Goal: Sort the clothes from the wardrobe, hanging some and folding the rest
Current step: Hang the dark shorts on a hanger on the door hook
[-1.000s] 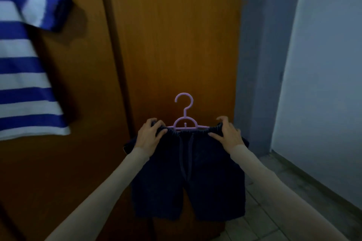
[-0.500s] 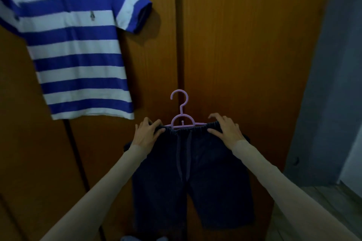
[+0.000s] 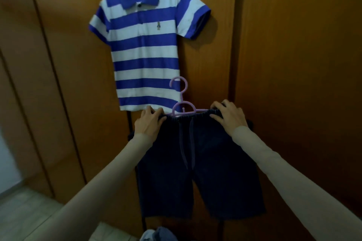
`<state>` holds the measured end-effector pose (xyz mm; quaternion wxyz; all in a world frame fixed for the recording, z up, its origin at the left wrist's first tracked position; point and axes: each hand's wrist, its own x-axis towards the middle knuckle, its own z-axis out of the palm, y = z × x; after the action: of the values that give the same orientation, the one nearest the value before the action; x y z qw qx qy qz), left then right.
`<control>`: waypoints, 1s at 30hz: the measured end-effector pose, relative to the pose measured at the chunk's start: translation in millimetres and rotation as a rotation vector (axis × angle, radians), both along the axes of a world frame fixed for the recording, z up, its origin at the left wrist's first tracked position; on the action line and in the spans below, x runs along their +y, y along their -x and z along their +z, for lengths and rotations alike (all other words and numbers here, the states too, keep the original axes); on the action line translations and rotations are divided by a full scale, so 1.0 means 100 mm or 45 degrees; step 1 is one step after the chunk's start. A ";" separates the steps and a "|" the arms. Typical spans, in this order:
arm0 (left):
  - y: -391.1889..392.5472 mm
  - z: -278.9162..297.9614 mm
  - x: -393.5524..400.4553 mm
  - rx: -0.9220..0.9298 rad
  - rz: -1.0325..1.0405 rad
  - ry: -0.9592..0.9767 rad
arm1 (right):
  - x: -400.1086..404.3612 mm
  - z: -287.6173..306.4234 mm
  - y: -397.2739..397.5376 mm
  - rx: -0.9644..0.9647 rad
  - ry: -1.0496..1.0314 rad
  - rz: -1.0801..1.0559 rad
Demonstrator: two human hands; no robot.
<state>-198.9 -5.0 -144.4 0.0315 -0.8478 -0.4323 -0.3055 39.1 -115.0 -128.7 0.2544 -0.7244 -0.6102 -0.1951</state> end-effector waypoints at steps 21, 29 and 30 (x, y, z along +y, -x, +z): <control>1.24 1.70 1.79 0.059 0.455 -0.751 | 2.10 1.51 1.48 -0.201 -0.855 -0.164; 1.19 2.57 2.61 0.052 0.414 -0.978 | 2.65 2.35 1.57 -0.290 -0.947 -0.387; 1.15 2.66 2.67 0.032 0.394 -1.024 | 2.68 2.46 1.55 -0.284 -0.953 -0.400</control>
<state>-314.3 262.0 121.5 0.4101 -0.6968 -0.4005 -0.4312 -115.6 153.5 116.9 0.3995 -0.6407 -0.4032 -0.5170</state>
